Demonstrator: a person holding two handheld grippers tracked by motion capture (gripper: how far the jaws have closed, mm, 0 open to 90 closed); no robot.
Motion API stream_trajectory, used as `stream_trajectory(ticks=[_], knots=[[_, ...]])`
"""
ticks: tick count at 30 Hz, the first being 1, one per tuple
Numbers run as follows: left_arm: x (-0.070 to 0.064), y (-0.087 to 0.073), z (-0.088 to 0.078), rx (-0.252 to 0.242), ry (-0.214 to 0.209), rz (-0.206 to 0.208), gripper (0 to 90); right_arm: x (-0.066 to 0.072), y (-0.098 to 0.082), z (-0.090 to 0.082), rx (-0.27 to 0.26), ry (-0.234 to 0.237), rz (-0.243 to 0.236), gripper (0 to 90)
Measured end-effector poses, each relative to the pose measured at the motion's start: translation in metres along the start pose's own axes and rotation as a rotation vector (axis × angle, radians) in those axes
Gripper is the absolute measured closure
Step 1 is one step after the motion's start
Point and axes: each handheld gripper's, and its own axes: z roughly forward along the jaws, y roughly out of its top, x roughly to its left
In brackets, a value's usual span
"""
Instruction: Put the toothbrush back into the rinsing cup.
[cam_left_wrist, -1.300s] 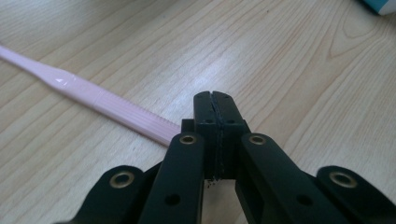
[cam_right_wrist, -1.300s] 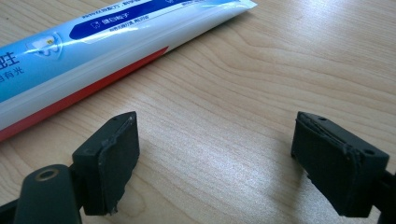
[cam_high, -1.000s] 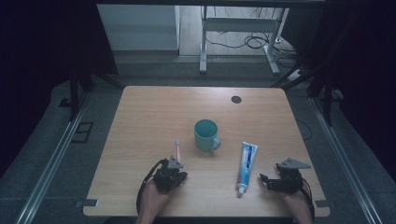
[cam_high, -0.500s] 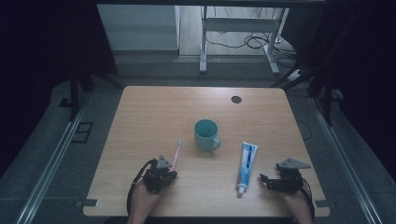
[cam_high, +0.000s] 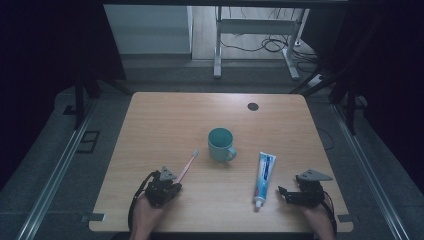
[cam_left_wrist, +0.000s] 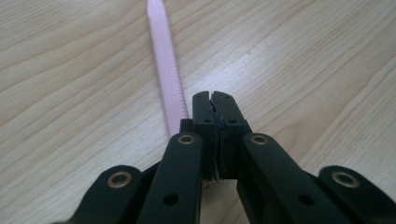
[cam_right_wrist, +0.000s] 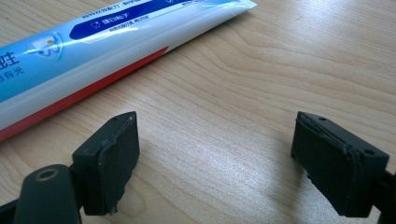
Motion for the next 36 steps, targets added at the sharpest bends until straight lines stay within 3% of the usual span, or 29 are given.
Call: stream_trajectory(ticks=[10, 20, 30, 36], knots=[[0.006, -0.003, -0.004, -0.003, 0.010, -0.011, 88.1, 0.000, 0.000, 0.000, 0.000, 0.000, 0.000, 15.3], [0.008, 0.007, -0.013, -0.013, 0.016, -0.002, 78.8, 0.000, 0.000, 0.000, 0.000, 0.000, -0.001, 15.2], [0.015, 0.016, -0.011, 0.080, 0.032, 0.004, 66.3, 0.000, 0.000, 0.000, -0.001, 0.000, -0.002, 15.3], [0.022, 0.022, -0.007, 0.130, 0.018, -0.012, 60.8, 0.000, 0.000, 0.000, 0.000, 0.000, 0.000, 15.3]])
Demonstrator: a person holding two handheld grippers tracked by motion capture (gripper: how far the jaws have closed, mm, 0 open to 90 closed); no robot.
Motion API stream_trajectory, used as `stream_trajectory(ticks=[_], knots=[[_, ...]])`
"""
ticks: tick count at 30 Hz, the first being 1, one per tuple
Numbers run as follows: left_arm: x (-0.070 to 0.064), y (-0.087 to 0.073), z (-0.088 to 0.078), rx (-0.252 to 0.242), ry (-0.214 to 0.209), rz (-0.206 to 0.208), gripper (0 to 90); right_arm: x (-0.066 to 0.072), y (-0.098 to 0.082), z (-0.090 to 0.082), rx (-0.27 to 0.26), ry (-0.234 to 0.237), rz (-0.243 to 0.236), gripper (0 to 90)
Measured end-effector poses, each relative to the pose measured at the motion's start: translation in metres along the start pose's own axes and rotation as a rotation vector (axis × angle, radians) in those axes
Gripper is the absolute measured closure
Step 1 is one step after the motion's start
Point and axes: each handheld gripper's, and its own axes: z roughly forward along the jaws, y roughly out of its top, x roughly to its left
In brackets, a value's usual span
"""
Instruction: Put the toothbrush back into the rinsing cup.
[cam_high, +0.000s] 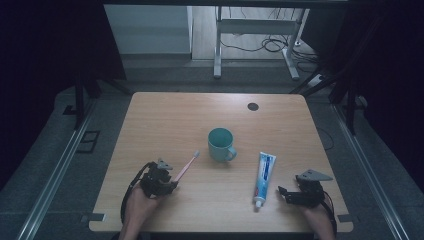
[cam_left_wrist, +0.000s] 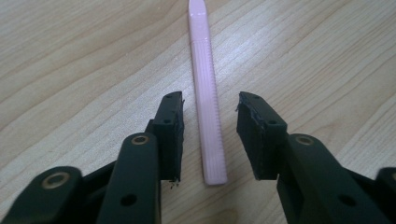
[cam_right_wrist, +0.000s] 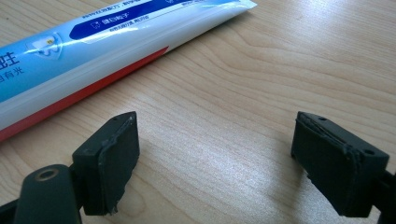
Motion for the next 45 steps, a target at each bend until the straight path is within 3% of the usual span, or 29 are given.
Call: stream_trajectory(ticks=[6, 18, 25, 33, 40, 45], knots=[[0.003, 0.006, 0.002, 0.034, 0.002, -0.003, 57.8, 0.000, 0.000, 0.000, 0.000, 0.000, -0.001, 15.3], [0.009, 0.025, 0.008, 0.152, -0.010, -0.015, 54.3, 0.000, 0.000, 0.000, 0.001, 0.000, -0.001, 15.3], [0.009, 0.034, 0.014, 0.211, -0.005, 0.002, 54.0, 0.000, 0.000, 0.000, 0.001, 0.000, -0.001, 15.3], [0.009, 0.056, 0.019, 0.282, 0.005, 0.037, 54.5, 0.000, 0.000, 0.000, 0.001, -0.001, 0.000, 15.3], [0.010, 0.069, 0.029, 0.328, -0.005, 0.046, 55.6, 0.000, 0.000, 0.000, 0.000, -0.001, -0.001, 15.3], [0.010, 0.075, 0.034, 0.335, 0.008, 0.045, 56.8, 0.000, 0.000, 0.000, 0.000, -0.001, -0.001, 15.3]])
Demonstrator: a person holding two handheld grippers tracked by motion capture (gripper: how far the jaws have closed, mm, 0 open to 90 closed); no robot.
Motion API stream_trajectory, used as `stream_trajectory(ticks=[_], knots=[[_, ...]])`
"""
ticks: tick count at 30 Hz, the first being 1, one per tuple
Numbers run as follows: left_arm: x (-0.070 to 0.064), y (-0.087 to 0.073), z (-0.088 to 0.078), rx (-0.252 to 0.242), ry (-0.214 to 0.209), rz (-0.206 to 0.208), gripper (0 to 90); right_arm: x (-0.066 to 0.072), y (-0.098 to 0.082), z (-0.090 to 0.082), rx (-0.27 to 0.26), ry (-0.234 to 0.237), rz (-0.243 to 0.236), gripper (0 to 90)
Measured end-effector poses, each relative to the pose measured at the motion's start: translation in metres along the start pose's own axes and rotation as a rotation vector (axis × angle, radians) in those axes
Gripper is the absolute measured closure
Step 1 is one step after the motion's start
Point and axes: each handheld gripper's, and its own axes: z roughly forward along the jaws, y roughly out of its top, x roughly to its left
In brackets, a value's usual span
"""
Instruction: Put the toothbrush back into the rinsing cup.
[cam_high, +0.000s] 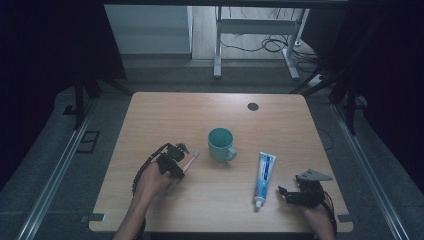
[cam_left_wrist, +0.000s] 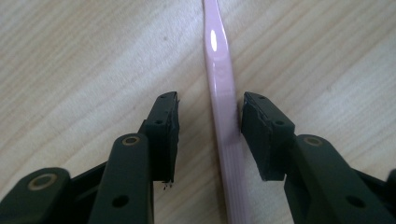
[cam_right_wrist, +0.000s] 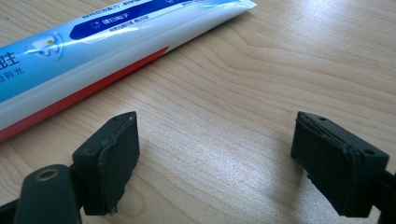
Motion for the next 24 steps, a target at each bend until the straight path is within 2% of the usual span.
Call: stream_trajectory(ticks=[5, 16, 24], knots=[[0.001, 0.007, 0.000, 0.006, 0.008, -0.003, 58.8, 0.000, 0.000, 0.000, 0.000, 0.000, 0.000, 15.3], [-0.001, 0.023, 0.003, 0.062, 0.026, 0.016, 62.1, 0.000, 0.000, 0.000, -0.001, 0.000, 0.000, 15.3], [0.001, 0.032, 0.004, 0.090, 0.000, -0.001, 73.3, 0.000, 0.000, 0.000, 0.000, 0.002, -0.001, 15.3]])
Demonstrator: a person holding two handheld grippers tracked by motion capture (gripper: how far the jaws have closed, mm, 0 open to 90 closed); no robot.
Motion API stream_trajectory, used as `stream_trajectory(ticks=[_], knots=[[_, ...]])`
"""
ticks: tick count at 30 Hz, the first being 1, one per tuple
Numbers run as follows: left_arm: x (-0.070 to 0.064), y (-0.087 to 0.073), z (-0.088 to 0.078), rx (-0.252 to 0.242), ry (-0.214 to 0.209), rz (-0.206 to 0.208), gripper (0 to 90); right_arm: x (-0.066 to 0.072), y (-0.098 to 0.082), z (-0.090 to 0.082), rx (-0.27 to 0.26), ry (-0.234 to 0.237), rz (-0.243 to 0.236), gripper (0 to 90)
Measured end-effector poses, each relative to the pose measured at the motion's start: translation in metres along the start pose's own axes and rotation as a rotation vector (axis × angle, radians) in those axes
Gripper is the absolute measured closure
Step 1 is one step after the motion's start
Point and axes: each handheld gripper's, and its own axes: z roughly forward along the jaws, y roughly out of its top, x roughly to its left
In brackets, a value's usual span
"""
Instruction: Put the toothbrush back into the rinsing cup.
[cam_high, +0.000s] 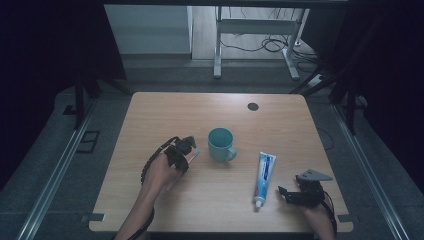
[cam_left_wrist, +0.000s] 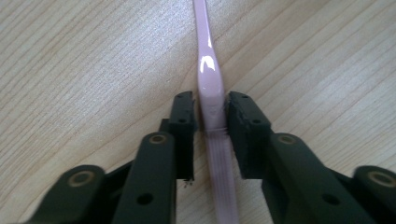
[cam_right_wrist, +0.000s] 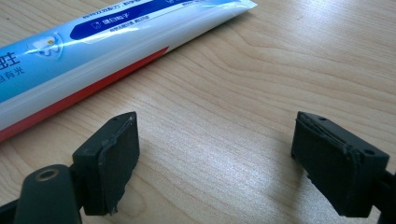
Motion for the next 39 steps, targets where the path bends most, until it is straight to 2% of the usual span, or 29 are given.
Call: stream_trajectory(ticks=[3, 8, 15, 26, 31, 39], knots=[[0.001, 0.000, 0.000, 0.000, -0.008, -0.011, 77.7, 0.000, 0.000, 0.000, 0.001, 0.002, 0.000, 15.2], [0.000, -0.003, 0.000, -0.011, -0.011, -0.023, 78.8, 0.000, 0.000, 0.000, 0.001, 0.003, -0.002, 15.2], [0.001, -0.004, -0.002, -0.010, -0.009, -0.014, 78.9, 0.000, 0.000, 0.000, 0.000, 0.003, -0.002, 15.2], [0.006, -0.008, -0.025, -0.150, -0.023, -0.021, 78.9, 0.000, 0.000, 0.000, 0.001, 0.004, -0.002, 15.2], [0.010, -0.010, -0.031, -0.227, -0.033, -0.048, 78.9, 0.000, 0.000, 0.000, 0.001, 0.003, -0.002, 15.2], [0.012, -0.015, -0.041, -0.318, -0.027, -0.043, 78.9, 0.000, 0.000, 0.000, 0.001, 0.004, -0.002, 15.2]])
